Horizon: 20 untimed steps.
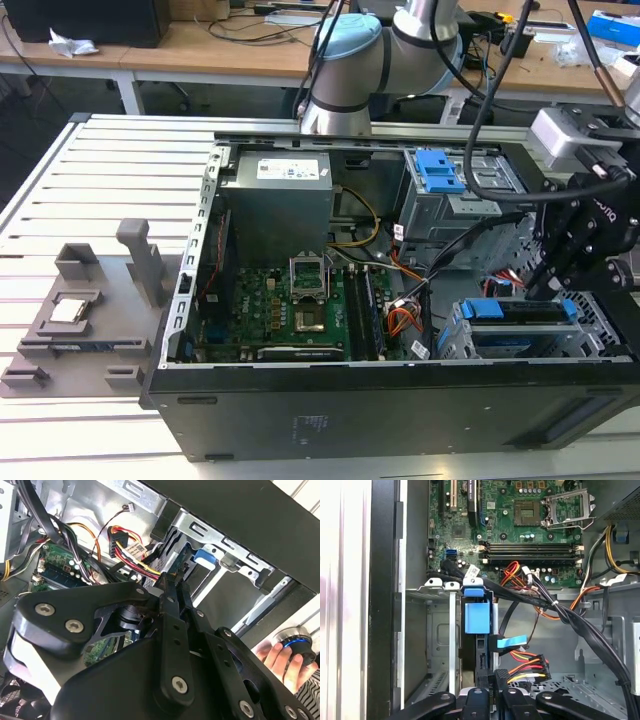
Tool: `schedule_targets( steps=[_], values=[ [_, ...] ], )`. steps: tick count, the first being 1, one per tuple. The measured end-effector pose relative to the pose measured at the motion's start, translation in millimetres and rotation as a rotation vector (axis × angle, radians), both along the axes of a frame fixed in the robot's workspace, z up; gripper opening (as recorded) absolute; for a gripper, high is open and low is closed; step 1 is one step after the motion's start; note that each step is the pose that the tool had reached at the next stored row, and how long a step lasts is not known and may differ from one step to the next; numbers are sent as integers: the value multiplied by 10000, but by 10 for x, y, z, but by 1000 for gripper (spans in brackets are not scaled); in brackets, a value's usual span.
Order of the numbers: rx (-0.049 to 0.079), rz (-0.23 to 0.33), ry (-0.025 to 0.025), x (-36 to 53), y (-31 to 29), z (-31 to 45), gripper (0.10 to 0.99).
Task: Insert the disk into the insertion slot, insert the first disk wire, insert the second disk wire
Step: 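Insert the first disk wire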
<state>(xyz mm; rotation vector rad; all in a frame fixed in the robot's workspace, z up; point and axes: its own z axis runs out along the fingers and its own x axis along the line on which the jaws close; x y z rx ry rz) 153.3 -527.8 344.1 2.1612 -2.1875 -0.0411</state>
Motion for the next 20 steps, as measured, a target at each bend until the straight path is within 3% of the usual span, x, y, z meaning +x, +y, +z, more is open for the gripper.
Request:
schedule_targets(
  steps=[20],
  values=[
    [-10, 0, 1, 31, -53, -105, 169]
  ],
)
